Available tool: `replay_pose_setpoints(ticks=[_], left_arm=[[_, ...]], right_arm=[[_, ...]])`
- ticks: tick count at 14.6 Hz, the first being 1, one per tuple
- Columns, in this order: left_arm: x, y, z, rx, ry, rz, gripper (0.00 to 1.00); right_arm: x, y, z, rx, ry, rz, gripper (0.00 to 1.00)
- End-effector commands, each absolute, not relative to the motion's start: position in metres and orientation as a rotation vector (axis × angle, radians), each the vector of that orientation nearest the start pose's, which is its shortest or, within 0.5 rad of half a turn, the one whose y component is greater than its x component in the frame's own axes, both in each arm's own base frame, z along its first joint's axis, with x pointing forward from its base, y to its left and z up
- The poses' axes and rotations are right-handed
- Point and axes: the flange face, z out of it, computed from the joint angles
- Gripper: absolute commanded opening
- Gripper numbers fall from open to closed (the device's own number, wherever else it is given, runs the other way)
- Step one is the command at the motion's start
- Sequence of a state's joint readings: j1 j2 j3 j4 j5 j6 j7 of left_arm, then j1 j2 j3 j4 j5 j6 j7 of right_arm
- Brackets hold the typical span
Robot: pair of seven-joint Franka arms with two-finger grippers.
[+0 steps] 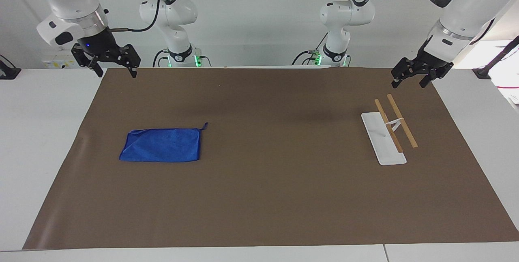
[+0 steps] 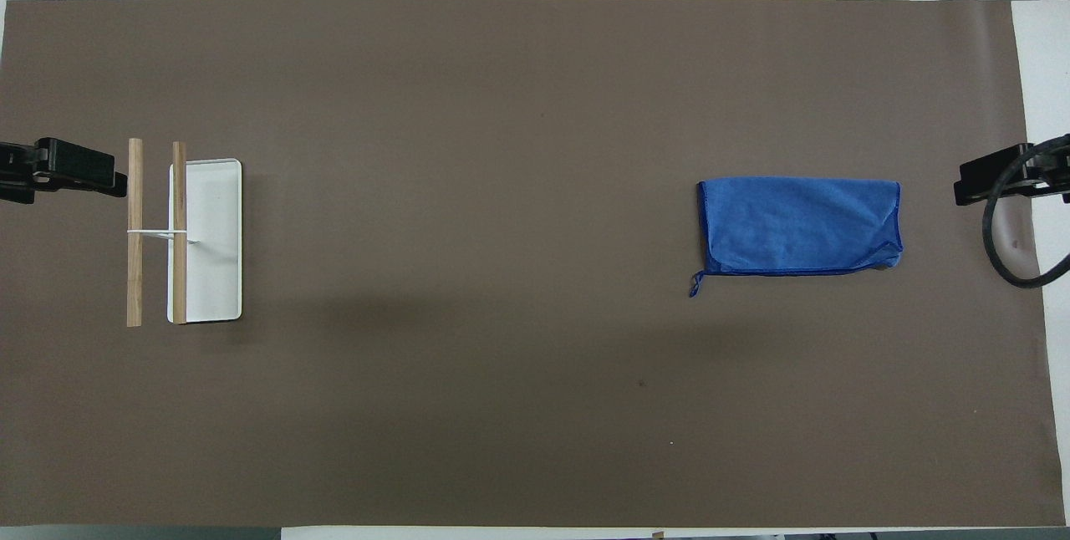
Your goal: Right arm passes towel to left arm to hang
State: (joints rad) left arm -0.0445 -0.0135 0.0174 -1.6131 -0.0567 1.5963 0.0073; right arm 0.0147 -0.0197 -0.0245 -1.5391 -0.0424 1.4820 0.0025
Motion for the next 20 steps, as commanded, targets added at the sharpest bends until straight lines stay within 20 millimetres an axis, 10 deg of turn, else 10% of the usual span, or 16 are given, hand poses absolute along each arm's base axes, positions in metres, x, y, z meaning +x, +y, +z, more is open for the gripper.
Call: replay_pose_setpoints(ticks=[1,9,13,20], left_arm=[[0.546,-0.020,0.615,-3.194,0.064,0.003,1.00],[0.546,-0.020,0.615,-3.194,0.064,0.003,1.00],[0.546,-0.020,0.615,-3.194,0.064,0.003,1.00],[0.546,-0.020,0.615,-3.194,0.064,0.003,1.00]], right_arm=[[0.539,-0.011,0.642,-3.184,0.029,0.069,1.00],[0.518,-0.017,0.600,-3.185,0.080,0.054,1.00],[0.497,-0.032,0.522,-3.176,0.081,-0.128,1.00],[0.554,-0.032,0.394,-3.177,-0.210,-0.137,1.00]])
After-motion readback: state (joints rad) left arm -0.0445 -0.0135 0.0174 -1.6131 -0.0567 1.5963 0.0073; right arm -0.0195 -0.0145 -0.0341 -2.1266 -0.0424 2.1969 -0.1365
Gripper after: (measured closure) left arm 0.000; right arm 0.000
